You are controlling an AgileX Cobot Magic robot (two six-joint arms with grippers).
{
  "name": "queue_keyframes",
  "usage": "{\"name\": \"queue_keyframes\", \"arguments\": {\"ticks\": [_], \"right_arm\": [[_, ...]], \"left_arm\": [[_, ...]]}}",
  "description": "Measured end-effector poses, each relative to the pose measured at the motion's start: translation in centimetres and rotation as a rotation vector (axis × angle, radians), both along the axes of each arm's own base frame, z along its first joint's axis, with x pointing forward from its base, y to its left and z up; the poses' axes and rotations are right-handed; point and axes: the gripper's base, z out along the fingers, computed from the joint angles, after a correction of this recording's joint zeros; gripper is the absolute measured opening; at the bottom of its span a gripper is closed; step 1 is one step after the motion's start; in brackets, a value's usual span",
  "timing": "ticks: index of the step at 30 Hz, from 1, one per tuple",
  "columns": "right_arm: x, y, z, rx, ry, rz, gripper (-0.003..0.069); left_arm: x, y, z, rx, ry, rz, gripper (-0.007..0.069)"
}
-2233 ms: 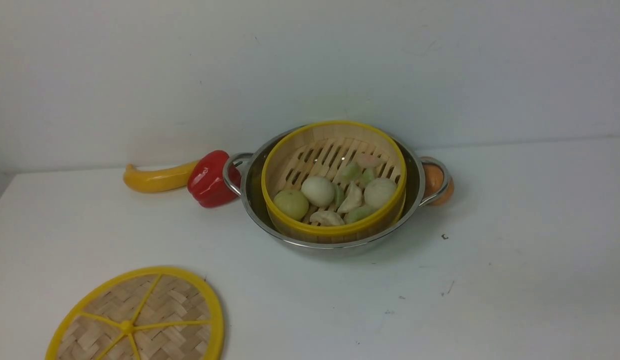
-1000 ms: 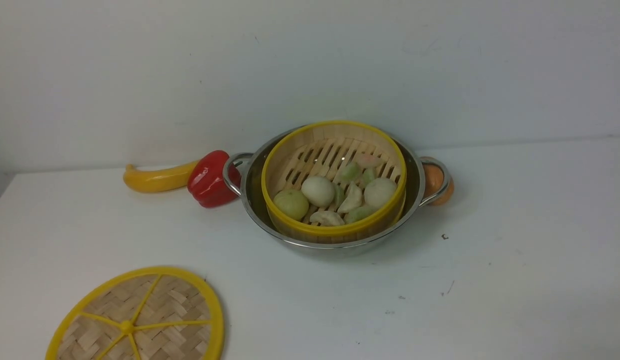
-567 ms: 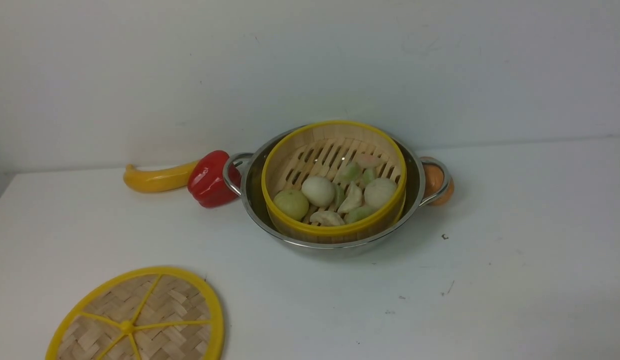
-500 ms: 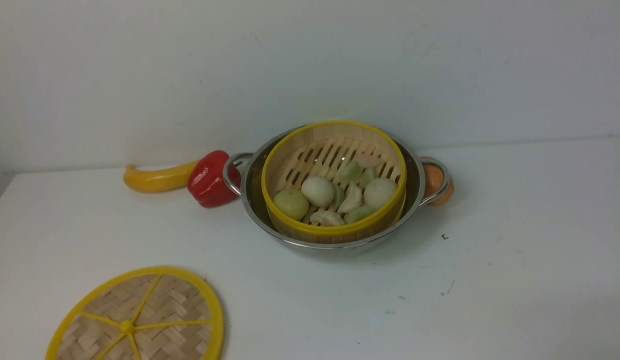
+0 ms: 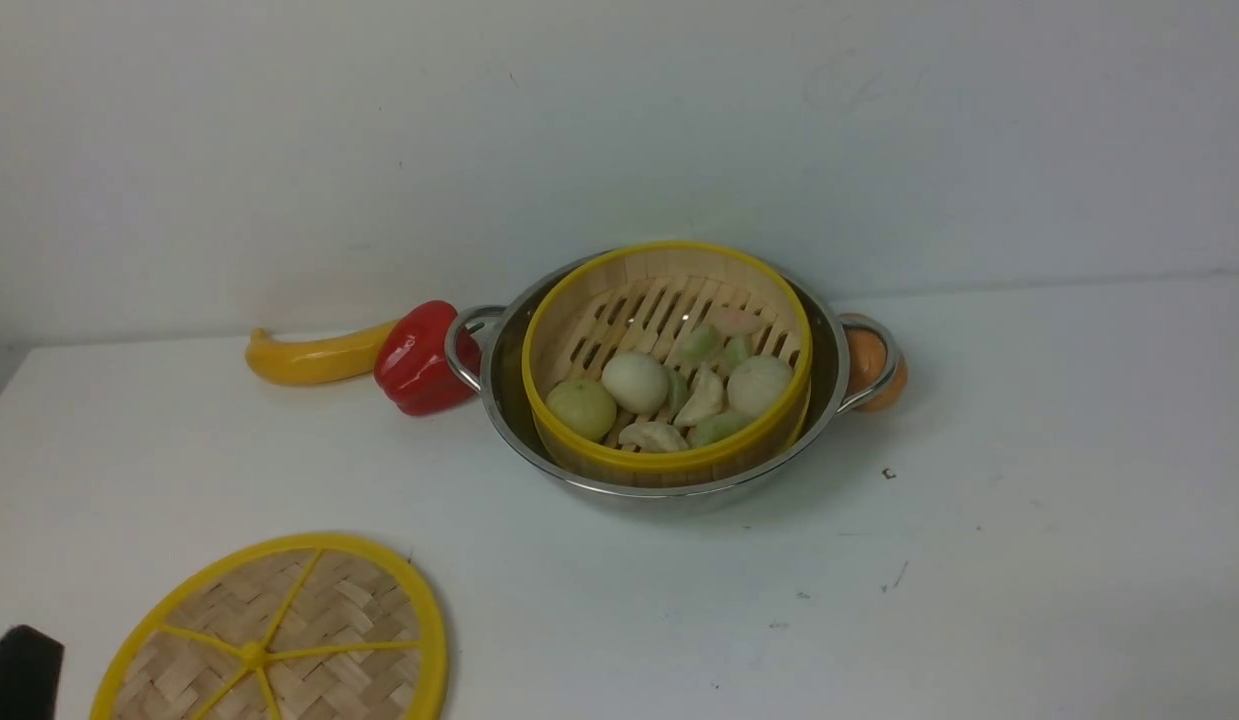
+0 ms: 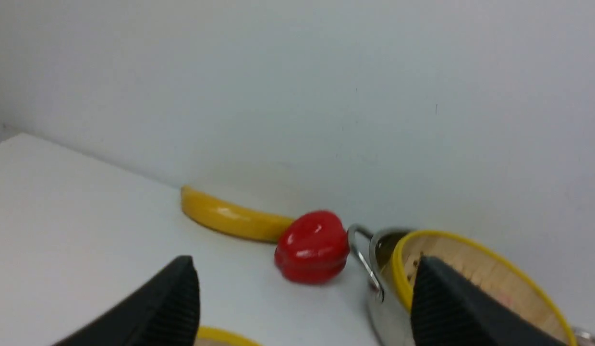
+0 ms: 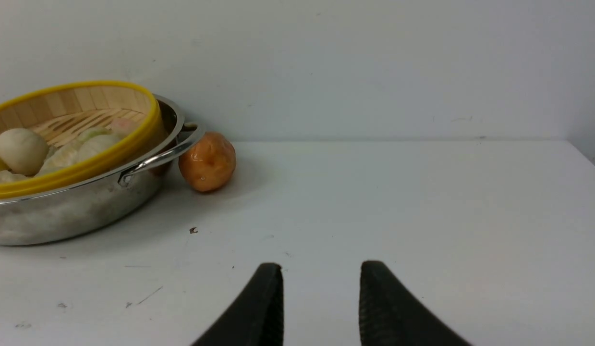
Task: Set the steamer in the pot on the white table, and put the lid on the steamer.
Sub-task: 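Grasp the bamboo steamer lid lying on the table by its centre knob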
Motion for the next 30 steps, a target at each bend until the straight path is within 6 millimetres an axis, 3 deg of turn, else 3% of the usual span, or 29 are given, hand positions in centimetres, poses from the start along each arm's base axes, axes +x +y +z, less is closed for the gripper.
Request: {"name": "queue_keyframes", "arguments": {"ticks": [6,12,19,30], "right_arm": [[0.0,0.0,0.0,0.000,0.000,0.000,0.0244],[0.0,0.0,0.0,0.000,0.000,0.000,0.0244],[0.0,0.0,0.0,0.000,0.000,0.000,0.0244],[0.0,0.0,0.0,0.000,0.000,0.000,0.0244]], "left_arm": [[-0.1,0.4,0.6,-0.080,-0.076,0.037,0.0545],[-0.3,-0.6,1.7,-0.137,0.007,-0.075,0.0545],[0.1,-1.8,4.7,0.022,0.186,-0.199,0.0545],[3.3,-2.9,8.1,0.158,0.485,-0.382,0.0545]]}}
